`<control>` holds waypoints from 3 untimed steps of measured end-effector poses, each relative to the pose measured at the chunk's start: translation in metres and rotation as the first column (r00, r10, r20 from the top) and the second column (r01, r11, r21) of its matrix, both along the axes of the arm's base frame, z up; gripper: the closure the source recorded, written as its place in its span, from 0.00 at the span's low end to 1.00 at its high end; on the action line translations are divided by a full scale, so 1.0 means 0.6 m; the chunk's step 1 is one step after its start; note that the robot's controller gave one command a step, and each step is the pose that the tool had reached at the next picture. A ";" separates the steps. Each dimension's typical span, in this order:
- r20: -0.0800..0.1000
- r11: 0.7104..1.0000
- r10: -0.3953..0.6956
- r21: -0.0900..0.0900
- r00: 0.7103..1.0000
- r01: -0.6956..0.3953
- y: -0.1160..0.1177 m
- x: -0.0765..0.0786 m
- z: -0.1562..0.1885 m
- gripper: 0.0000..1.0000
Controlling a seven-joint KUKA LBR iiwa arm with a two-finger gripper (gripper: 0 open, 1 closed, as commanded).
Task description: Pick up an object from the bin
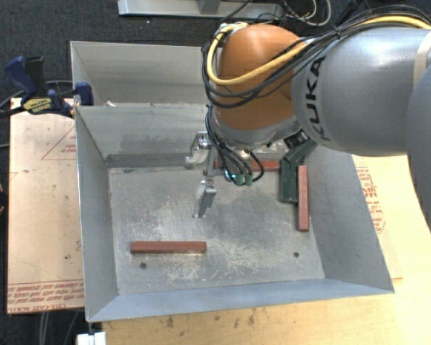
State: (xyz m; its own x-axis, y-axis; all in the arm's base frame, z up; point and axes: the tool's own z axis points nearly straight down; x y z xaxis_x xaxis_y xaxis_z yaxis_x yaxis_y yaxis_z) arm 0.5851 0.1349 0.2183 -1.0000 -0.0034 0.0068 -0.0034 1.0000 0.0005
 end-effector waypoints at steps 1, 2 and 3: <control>0.008 1.000 -0.003 0.001 1.000 0.003 -0.001 0.003 0.008 0.00; 0.014 1.000 -0.014 0.002 1.000 0.013 0.003 -0.022 -0.072 0.00; 0.018 0.966 0.257 0.003 0.966 -0.257 0.045 -0.049 -0.235 1.00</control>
Offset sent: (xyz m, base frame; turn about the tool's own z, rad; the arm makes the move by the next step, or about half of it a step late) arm -0.0406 0.0052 -0.1235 0.0336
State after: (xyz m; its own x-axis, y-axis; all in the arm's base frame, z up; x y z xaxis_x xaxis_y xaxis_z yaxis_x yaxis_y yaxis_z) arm 0.5558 0.1621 0.0775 -0.9654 -0.2606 -0.0110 -0.2606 0.9654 0.0034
